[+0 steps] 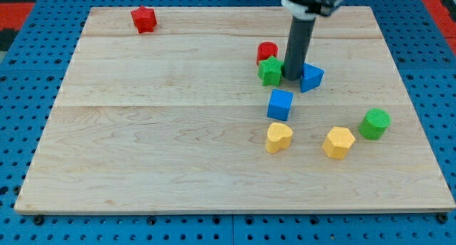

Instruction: Push the blue triangle towards top center

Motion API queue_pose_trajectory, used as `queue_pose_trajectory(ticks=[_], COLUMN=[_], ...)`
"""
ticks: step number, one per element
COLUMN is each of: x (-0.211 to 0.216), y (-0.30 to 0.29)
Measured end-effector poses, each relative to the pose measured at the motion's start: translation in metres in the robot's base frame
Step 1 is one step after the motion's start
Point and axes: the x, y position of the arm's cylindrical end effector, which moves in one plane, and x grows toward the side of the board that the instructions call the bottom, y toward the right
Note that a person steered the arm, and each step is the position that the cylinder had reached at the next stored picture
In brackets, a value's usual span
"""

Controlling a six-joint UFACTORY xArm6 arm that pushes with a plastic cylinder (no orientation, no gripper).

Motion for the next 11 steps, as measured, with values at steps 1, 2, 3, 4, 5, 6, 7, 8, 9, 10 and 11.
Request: queue_pose_trajectory(ticks=[1, 2, 3, 4, 5, 6, 7, 8, 9, 10, 11], x=[-0.001, -0.001, 0.024, 0.032, 0.032, 0.051, 0.072, 0.051, 0.011, -0.012, -0.004], y=[0.020, -0.022, -0.018, -0.007, 0.007, 0.023, 0.028, 0.078, 0.108, 0.082, 0.024])
